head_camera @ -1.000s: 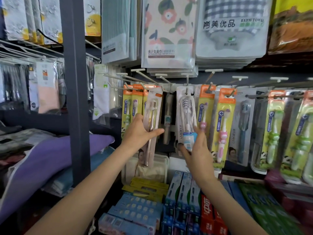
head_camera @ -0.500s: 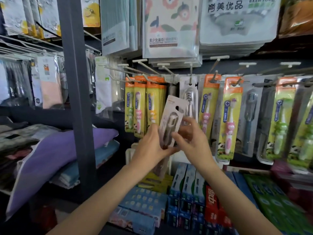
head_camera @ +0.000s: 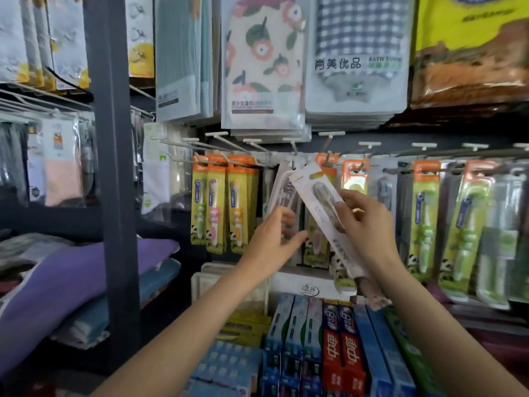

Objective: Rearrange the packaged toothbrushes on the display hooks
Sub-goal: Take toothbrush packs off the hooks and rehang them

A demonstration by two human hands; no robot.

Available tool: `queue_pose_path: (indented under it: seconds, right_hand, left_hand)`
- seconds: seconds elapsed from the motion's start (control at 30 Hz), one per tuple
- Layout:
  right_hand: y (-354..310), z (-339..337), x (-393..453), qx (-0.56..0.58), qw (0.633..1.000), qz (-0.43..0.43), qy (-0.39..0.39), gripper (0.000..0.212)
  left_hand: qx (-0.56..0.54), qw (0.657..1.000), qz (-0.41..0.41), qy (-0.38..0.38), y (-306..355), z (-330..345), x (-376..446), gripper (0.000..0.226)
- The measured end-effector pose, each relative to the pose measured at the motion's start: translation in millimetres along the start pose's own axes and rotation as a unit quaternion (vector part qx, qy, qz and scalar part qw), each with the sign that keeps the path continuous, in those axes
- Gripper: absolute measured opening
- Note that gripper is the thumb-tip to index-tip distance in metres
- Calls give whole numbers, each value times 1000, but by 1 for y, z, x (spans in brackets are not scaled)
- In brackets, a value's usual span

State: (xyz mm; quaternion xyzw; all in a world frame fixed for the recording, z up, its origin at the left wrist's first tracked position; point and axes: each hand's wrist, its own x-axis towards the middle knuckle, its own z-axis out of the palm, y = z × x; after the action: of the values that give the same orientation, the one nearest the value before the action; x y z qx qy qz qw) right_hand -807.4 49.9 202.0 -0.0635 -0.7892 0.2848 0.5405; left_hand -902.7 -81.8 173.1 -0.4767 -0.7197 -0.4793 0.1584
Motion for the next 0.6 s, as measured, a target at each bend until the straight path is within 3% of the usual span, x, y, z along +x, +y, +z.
queue_pose_path:
  seconds: [0.2, 0.4, 0.6]
  right_hand:
    - [-1, 8, 17, -76, 996, -5, 43, 28]
    - [-6, 15, 15, -35, 994, 42, 99, 22]
    - [4, 11, -13, -35, 999, 14, 29, 21]
  left_hand:
    - [18, 999, -34, 21, -12, -5, -5, 24]
    - [48, 994, -88, 50, -35, -13, -15, 23]
    - [59, 987, -127, 77, -55, -16, -22, 20]
